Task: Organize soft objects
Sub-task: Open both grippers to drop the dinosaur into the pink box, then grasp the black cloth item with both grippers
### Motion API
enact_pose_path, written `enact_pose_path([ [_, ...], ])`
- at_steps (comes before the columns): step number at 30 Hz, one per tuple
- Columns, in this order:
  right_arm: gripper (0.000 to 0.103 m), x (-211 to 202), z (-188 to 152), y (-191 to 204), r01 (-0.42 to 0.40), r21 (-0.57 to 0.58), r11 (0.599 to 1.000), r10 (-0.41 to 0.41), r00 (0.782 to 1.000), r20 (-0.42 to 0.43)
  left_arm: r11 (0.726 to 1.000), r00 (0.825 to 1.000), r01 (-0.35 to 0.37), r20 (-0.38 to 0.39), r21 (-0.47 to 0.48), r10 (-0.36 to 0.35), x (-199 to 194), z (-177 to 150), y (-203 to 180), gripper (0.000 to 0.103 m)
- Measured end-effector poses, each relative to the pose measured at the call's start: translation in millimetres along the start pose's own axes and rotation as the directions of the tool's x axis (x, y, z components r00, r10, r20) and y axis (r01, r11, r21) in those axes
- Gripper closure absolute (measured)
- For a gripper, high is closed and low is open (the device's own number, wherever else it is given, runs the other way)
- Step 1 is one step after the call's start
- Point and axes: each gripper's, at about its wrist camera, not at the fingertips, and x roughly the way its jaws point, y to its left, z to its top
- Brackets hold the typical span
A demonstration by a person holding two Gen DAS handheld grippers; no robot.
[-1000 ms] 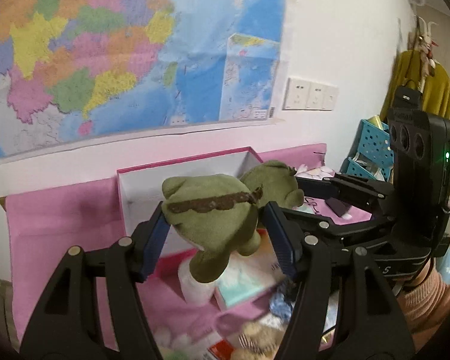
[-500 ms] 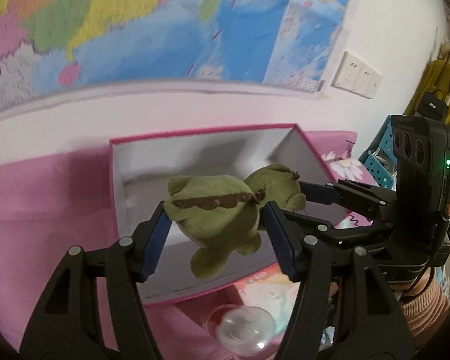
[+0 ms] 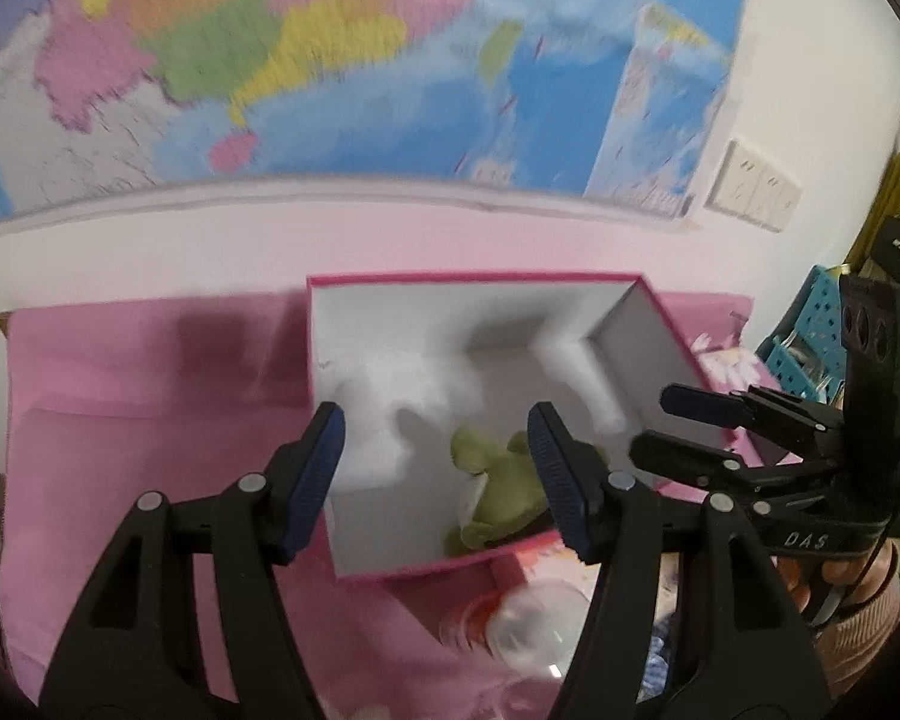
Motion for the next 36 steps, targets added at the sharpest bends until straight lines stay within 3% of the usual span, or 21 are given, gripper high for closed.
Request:
enact_pose_path([
  [7, 0.034, -66.3, -42.2, -3.6, -0.013, 0.009, 1.0, 0.013, 1.0, 0.023, 0.991, 0.988, 0.077, 0.128, 0.114, -0.091, -69.0, -30.8, -31.2, 0.027],
  [11, 0.034, -86.3, -76.2, -13.4, 0.028, 0.031, 0.999, -0.028, 1.0, -0.012, 0.972, 0.978, 0.15, 0.12, 0.178, -0.173, -80.3, -52.5, -57.7, 0.026],
  [16, 0.028, -94.9, -120.6, -35.9, 0.069, 0.108, 0.992, -0.061, 0.995, -0.075, 0.944, 0.97, 0.225, 0.038, 0.242, -0.241, -65.9, -78.4, -90.8, 0.026],
  [22, 0.024, -88.0, -153.3, -56.9, 0.054, 0.209, 0.976, -0.028, 0.992, -0.124, 0.914, 0.956, 0.293, -0.114, 0.282, -0.271, -29.1, -114.8, -126.6, 0.026],
  [26, 0.019, -80.0, -158.5, -63.3, 0.042, 0.241, 0.97, -0.012, 0.993, -0.121, 0.902, 0.936, 0.336, -0.201, 0.272, -0.289, -8.1, -128.6, -138.0, 0.026],
  [33, 0.017, -55.6, -156.5, -77.0, -0.026, 0.299, 0.954, 0.071, 0.987, -0.141, 0.904, 0.916, 0.353, -0.284, 0.241, -0.282, 16.3, -133.6, -145.9, 0.027],
  [36, 0.018, -50.5, -159.8, -76.3, -0.046, 0.291, 0.955, 0.092, 0.985, -0.146, 0.907, 0.912, 0.351, -0.307, 0.234, -0.273, 24.0, -136.2, -147.1, 0.037],
])
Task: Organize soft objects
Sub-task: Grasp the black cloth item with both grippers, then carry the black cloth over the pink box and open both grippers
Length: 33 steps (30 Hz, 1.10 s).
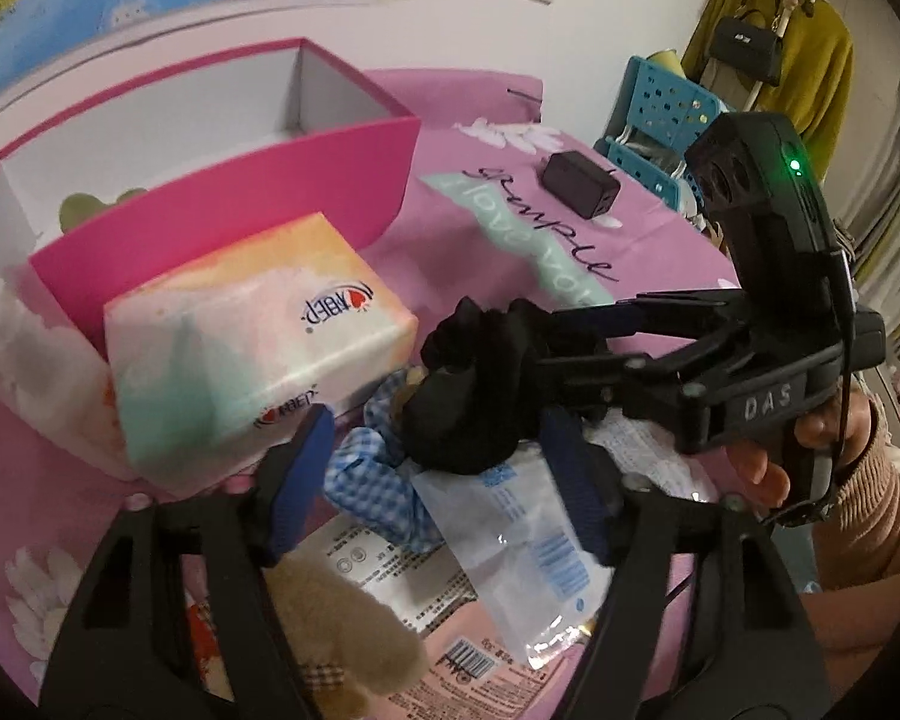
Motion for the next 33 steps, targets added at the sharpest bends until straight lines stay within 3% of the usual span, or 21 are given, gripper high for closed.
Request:
enact_pose_path([
  [2, 0.025, -0.9, -1.8, 0.0, -0.015, -0.011, 1.0, 0.015, 1.0, 0.0, 1.0, 1.0, 0.006, -0.017, -0.004, -0.006, 6.0, 0.2, 0.8, 0.042],
  [4, 0.048, -2.6, -3.0, -0.2, -0.03, -0.017, 0.999, 0.03, 1.0, -0.002, 1.0, 1.0, 0.005, -0.031, -0.005, -0.005, 11.5, 0.6, 0.5, 0.048],
  [7, 0.066, -4.4, -5.3, -0.3, -0.018, -0.034, 0.999, 0.018, 1.0, 0.004, 1.0, 0.999, 0.023, -0.048, -0.006, -0.023, 18.6, 1.6, -1.7, 0.056],
  [9, 0.072, -7.7, -7.0, 2.4, -0.01, -0.053, 0.999, 0.011, 1.0, 0.021, 1.0, 0.998, 0.023, -0.053, -0.005, -0.023, 21.9, 2.2, -4.1, 0.057],
  [14, 0.077, -23.5, -6.1, 14.0, 0.014, -0.096, 0.995, -0.006, 0.997, 0.079, 0.999, 0.999, 0.035, -0.041, -0.015, -0.036, 21.3, 6.3, -5.3, 0.067],
  [25, 0.078, -69.8, 23.6, 59.2, 0.045, -0.25, 0.967, 0.009, 0.978, 0.211, 1.0, 0.995, 0.019, 0.1, 0.0, -0.019, -31.8, 33.2, -4.7, 0.068],
  [33, 0.078, -65.0, 71.4, 90.7, 0.069, -0.335, 0.94, 0.023, 0.965, 0.262, 0.997, 0.98, -0.072, 0.182, -0.032, 0.077, -54.1, 70.8, 17.5, 0.068],
])
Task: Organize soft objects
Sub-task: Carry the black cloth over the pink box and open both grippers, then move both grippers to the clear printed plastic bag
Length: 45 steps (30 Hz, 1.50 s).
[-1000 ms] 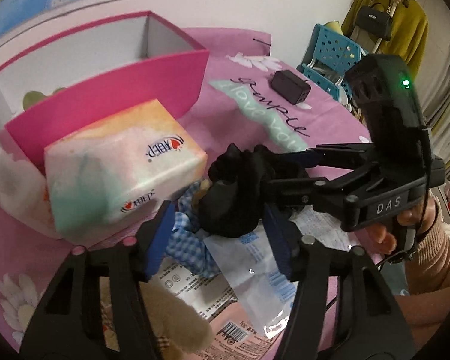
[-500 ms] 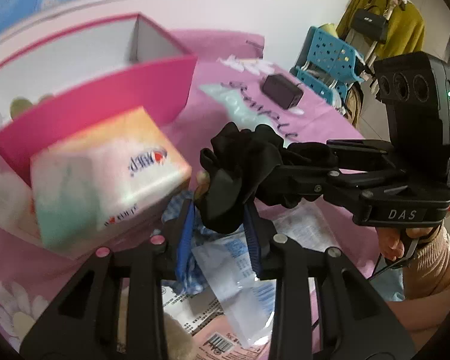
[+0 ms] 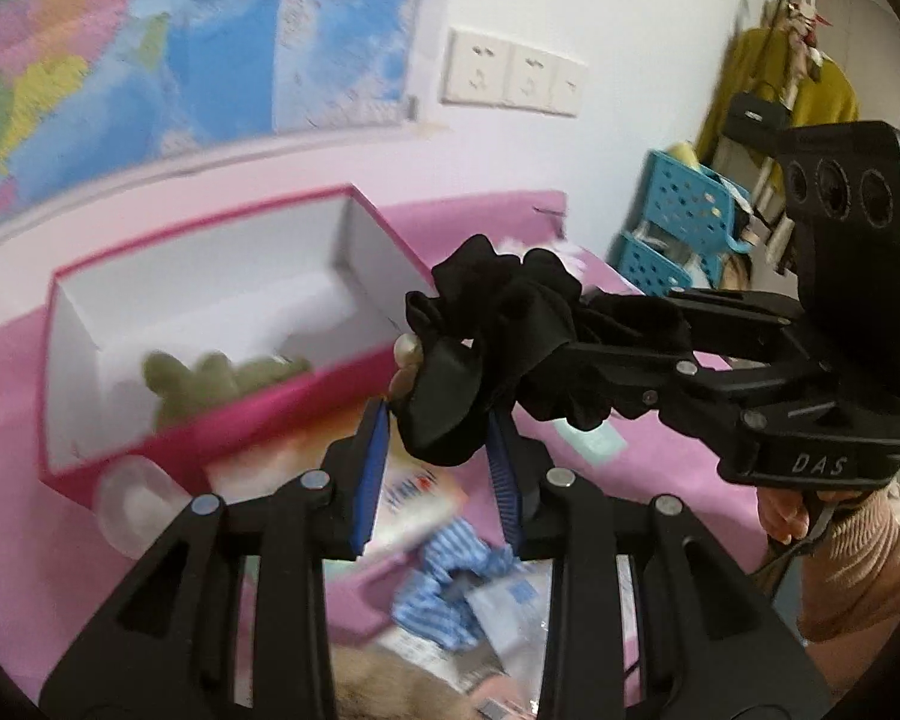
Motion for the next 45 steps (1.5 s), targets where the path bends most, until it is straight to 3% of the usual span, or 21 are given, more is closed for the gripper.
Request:
enact_pose_path([
  [8, 0.078, 37.4, 33.4, -14.2, 0.014, 0.001, 1.0, -0.014, 1.0, -0.005, 0.995, 0.996, -0.09, -0.01, -0.039, 0.089, 16.0, 29.1, 29.2, 0.068],
  [13, 0.078, 67.4, 43.1, -24.0, 0.033, 0.005, 0.999, -0.033, 0.999, -0.041, 0.987, 0.987, -0.151, -0.054, -0.054, 0.148, 40.6, 38.3, 43.3, 0.068],
  [16, 0.078, 86.1, 44.3, -30.1, 0.051, 0.008, 0.999, -0.051, 0.996, -0.072, 0.983, 0.982, -0.171, -0.089, -0.066, 0.165, 55.5, 39.2, 49.5, 0.077],
  [21, 0.077, 109.7, 43.8, -42.4, 0.073, 0.013, 0.997, -0.071, 0.991, -0.109, 0.975, 0.971, -0.208, -0.134, -0.08, 0.196, 74.3, 38.6, 59.1, 0.077],
  [23, 0.073, 117.0, 42.3, -46.5, 0.102, 0.002, 0.995, -0.101, 0.987, -0.123, 0.972, 0.969, -0.219, -0.137, -0.083, 0.207, 77.5, 39.1, 61.3, 0.077],
  [27, 0.054, 127.4, 38.0, -48.7, 0.215, -0.035, 0.976, -0.218, 0.967, -0.133, 0.965, 0.961, -0.249, -0.144, -0.083, 0.236, 77.8, 38.9, 62.0, 0.07],
  [29, 0.054, 123.1, 35.6, -49.0, 0.221, -0.034, 0.975, -0.224, 0.966, -0.126, 0.963, 0.96, -0.256, -0.137, -0.084, 0.243, 72.8, 36.4, 62.0, 0.059],
  [34, 0.052, 89.0, 27.7, -51.2, 0.191, 0.008, 0.982, -0.189, 0.978, -0.086, 0.971, 0.973, -0.222, -0.079, -0.09, 0.215, 45.8, 29.1, 57.9, 0.043],
  [36, 0.052, 70.3, 23.1, -52.2, 0.143, 0.044, 0.989, -0.14, 0.987, -0.076, 0.976, 0.979, -0.203, -0.039, -0.074, 0.2, 28.7, 22.8, 52.3, 0.043],
  [38, 0.051, 50.7, 16.3, -51.4, 0.101, 0.073, 0.992, -0.095, 0.993, -0.074, 0.984, 0.985, -0.17, -0.008, -0.059, 0.17, 13.9, 16.5, 46.4, 0.036],
  [41, 0.045, 22.4, 2.0, -44.3, 0.04, 0.098, 0.994, -0.033, 0.997, -0.071, 0.99, 0.989, -0.141, 0.037, -0.031, 0.142, -8.8, 3.8, 34.7, 0.033],
  [45, 0.039, -13.1, -29.4, -37.0, 0.002, 0.131, 0.991, 0.01, 0.996, -0.089, 0.997, 0.996, -0.077, 0.05, 0.008, 0.076, -28.9, -20.3, 15.6, 0.033],
])
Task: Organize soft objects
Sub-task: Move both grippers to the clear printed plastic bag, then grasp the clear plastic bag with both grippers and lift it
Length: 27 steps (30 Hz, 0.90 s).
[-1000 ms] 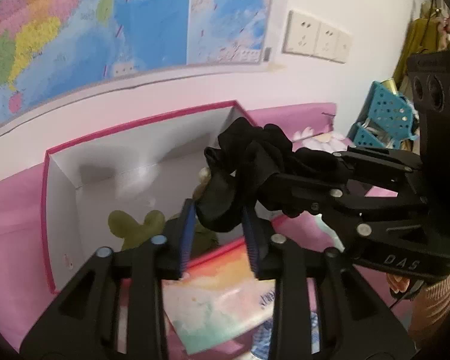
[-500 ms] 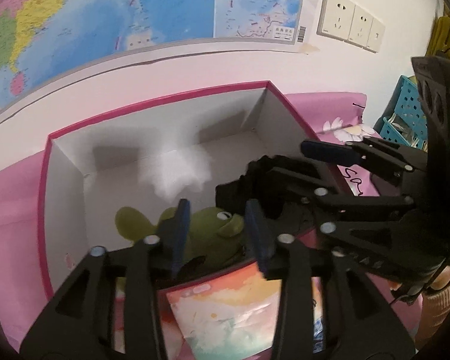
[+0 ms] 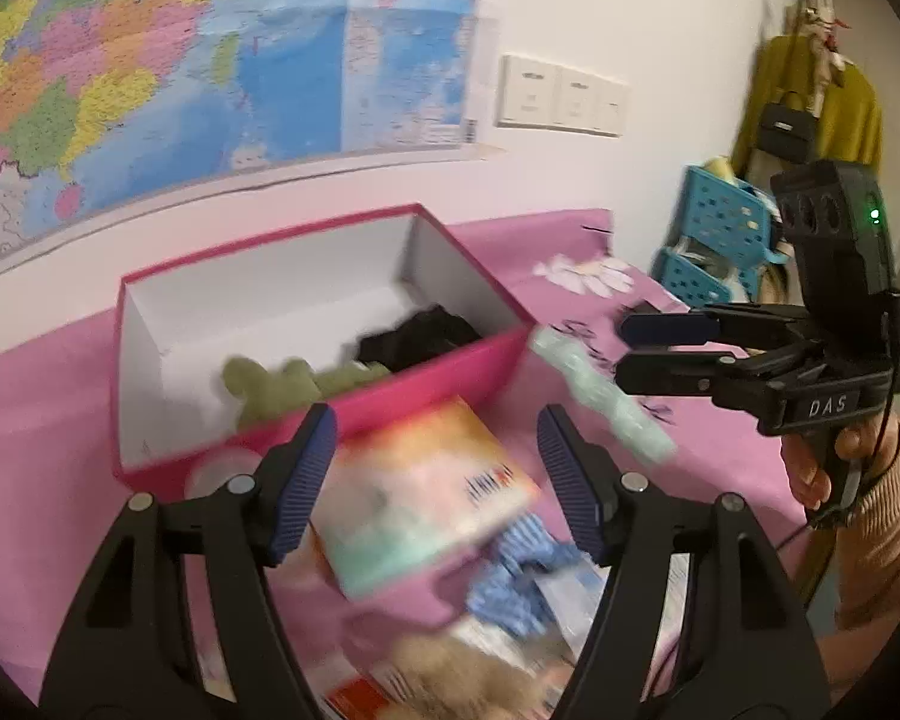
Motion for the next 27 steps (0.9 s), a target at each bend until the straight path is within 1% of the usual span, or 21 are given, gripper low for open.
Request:
enact_pose_path([
  [2, 0.037, -6.6, -14.4, -1.4, -0.007, 0.026, 1.0, 0.008, 1.0, -0.019, 0.999, 1.0, 0.026, -0.011, 0.021, -0.026, -3.2, -11.3, -8.7, 0.033],
  [5, 0.035, -14.1, -45.8, -11.2, 0.015, 0.094, 0.995, -0.009, 0.998, -0.059, 0.996, 0.997, 0.062, -0.051, 0.059, -0.059, -1.8, -34.1, -23.8, 0.033],
  [8, 0.035, -14.7, -79.6, -24.3, 0.013, 0.182, 0.983, 0.007, 0.994, -0.107, 0.994, 0.993, 0.08, -0.088, 0.078, -0.073, 0.6, -54.2, -35.8, 0.033],
  [9, 0.035, -13.8, -89.9, -27.9, 0.016, 0.208, 0.978, 0.01, 0.992, -0.123, 0.992, 0.99, 0.099, -0.106, 0.08, -0.09, 2.8, -61.0, -39.6, 0.033],
  [12, 0.035, -13.4, -118.5, -37.4, 0.029, 0.281, 0.959, 0.016, 0.988, -0.156, 0.991, 0.982, 0.119, -0.152, 0.067, -0.108, 8.2, -75.5, -45.2, 0.033],
  [14, 0.035, -15.1, -129.9, -41.6, 0.028, 0.318, 0.948, 0.024, 0.987, -0.159, 0.99, 0.977, 0.129, -0.179, 0.054, -0.118, 11.4, -82.7, -45.9, 0.033],
  [17, 0.034, -14.9, -139.2, -45.0, 0.009, 0.352, 0.936, 0.05, 0.987, -0.156, 0.987, 0.964, 0.158, -0.219, 0.031, -0.147, 15.2, -93.1, -47.0, 0.033],
  [24, 0.033, -8.3, -142.5, -38.8, -0.07, 0.35, 0.934, 0.118, 0.986, -0.118, 0.975, 0.938, 0.224, -0.271, 0.001, -0.215, 25.1, -97.6, -51.4, 0.033],
  [25, 0.033, -7.5, -142.6, -37.1, -0.072, 0.346, 0.935, 0.118, 0.986, -0.115, 0.974, 0.937, 0.226, -0.272, -0.001, -0.218, 26.6, -97.4, -51.5, 0.035],
  [26, 0.033, -7.9, -143.2, -35.6, -0.071, 0.344, 0.936, 0.115, 0.987, -0.11, 0.974, 0.935, 0.228, -0.277, -0.007, -0.221, 28.3, -97.1, -51.7, 0.04],
  [27, 0.038, -7.3, -142.4, -34.9, -0.068, 0.34, 0.938, 0.111, 0.988, -0.11, 0.973, 0.932, 0.228, -0.287, -0.015, -0.223, 30.4, -97.1, -51.6, 0.044],
])
